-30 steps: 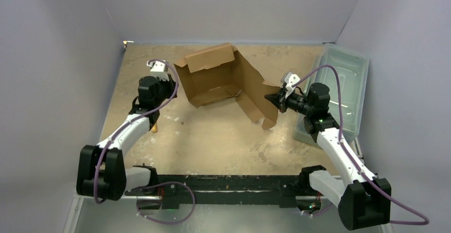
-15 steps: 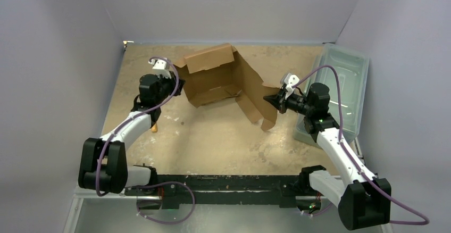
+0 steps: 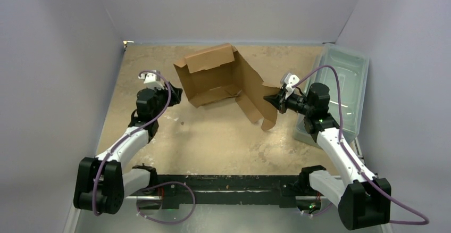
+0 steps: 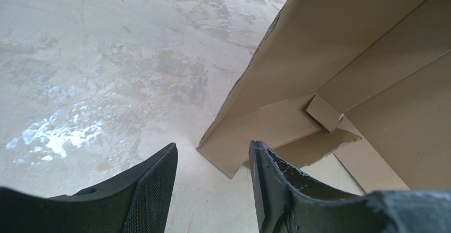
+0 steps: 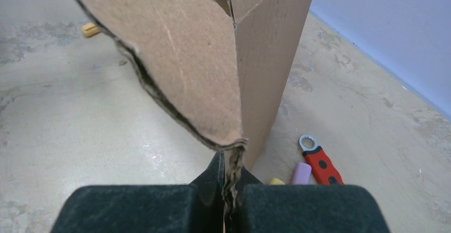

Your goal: Fold the paper box

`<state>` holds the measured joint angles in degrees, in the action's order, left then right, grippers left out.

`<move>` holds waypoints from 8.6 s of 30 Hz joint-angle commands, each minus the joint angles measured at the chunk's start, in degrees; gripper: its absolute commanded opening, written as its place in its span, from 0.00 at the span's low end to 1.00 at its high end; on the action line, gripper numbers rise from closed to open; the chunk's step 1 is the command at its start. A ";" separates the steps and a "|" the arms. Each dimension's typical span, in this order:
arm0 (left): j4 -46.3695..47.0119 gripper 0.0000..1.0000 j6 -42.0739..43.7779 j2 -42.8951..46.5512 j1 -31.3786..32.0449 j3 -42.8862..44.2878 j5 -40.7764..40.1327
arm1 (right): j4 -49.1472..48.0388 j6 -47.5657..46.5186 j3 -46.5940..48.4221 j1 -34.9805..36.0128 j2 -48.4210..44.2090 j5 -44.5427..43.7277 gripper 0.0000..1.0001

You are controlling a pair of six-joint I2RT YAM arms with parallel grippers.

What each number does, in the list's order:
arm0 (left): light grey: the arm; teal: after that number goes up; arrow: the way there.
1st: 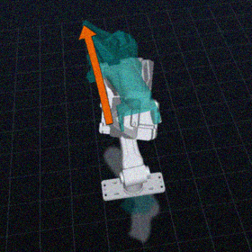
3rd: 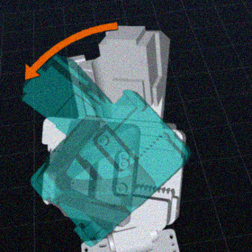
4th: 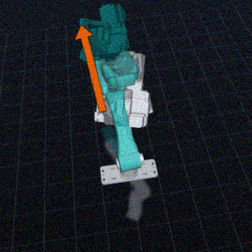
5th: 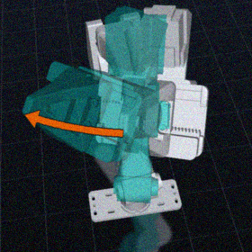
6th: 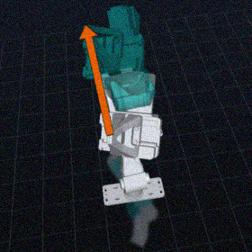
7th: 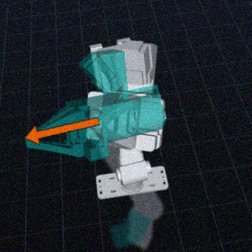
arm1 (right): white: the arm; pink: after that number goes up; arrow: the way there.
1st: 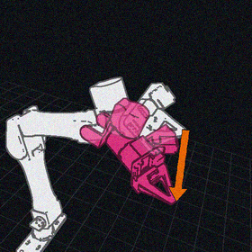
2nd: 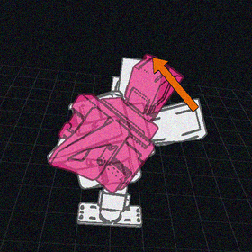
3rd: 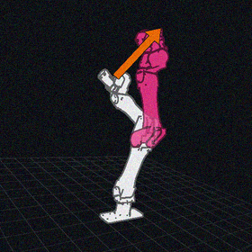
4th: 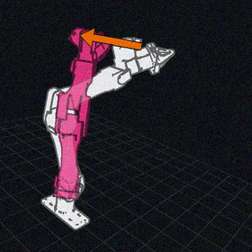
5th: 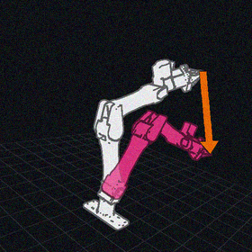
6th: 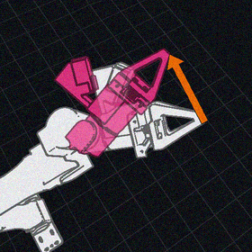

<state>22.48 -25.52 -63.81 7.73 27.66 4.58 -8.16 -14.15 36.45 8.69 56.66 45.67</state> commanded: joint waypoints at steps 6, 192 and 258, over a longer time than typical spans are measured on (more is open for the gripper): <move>7.96 0.52 2.78 -8.74 -0.34 4.07 5.04 | -1.02 -0.18 2.71 0.36 0.42 0.05 0.00; 31.86 0.00 -3.97 -22.86 -4.52 4.24 19.28 | 6.32 -5.58 5.39 2.89 5.20 8.83 0.00; 12.12 0.59 5.96 -8.76 -13.09 11.43 25.03 | 4.74 -3.16 5.34 0.71 5.89 6.52 0.00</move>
<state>18.00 -19.49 -70.11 -5.13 40.16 24.82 -2.59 -17.96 40.05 9.61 62.63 50.54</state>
